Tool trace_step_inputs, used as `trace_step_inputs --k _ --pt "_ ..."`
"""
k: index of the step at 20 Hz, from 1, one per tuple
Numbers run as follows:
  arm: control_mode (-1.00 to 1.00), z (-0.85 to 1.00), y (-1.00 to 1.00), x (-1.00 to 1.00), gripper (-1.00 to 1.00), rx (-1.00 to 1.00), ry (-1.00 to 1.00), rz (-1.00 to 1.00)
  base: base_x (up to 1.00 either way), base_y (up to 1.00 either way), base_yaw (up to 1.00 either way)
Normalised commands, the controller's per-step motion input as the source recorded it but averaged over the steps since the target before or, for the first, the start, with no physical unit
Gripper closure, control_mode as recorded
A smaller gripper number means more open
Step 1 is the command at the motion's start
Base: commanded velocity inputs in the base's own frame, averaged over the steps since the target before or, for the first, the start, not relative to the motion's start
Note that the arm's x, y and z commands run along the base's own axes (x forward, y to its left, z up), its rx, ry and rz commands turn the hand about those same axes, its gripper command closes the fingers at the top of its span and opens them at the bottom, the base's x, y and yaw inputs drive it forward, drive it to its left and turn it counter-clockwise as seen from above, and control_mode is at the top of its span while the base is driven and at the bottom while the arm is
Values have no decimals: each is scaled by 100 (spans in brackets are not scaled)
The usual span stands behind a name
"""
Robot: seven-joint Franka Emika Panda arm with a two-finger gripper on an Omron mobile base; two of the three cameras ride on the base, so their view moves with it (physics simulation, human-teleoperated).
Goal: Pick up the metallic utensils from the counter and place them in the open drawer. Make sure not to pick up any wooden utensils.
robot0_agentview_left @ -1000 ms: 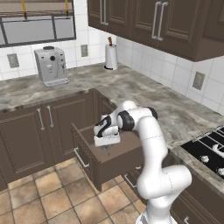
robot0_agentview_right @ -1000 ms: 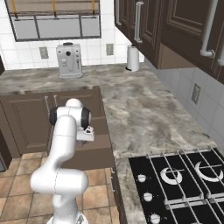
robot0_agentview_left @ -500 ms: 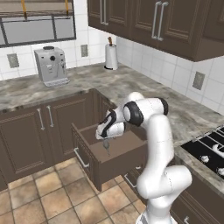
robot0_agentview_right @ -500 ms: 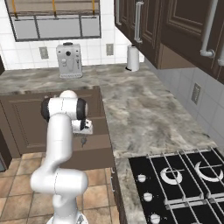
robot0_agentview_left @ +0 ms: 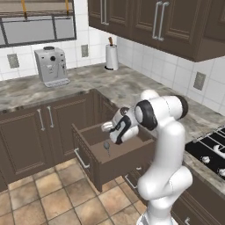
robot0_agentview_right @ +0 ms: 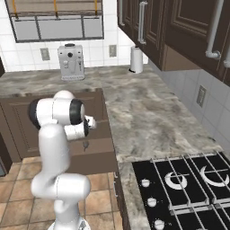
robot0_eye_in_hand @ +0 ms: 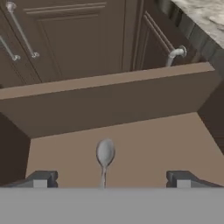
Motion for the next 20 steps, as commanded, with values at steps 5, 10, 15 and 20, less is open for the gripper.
trace_step_inputs --k 5,10,15,20 --pt "-100 96 0 -41 -100 0 -14 -12 0 0 0" --pt "-100 99 4 -41 -100 0 0 -24 0 0 0" --pt "-100 98 14 -36 -100 0 0 -26 0 0 0" --pt "-100 65 7 -51 -100 0 0 -14 0 0 0"
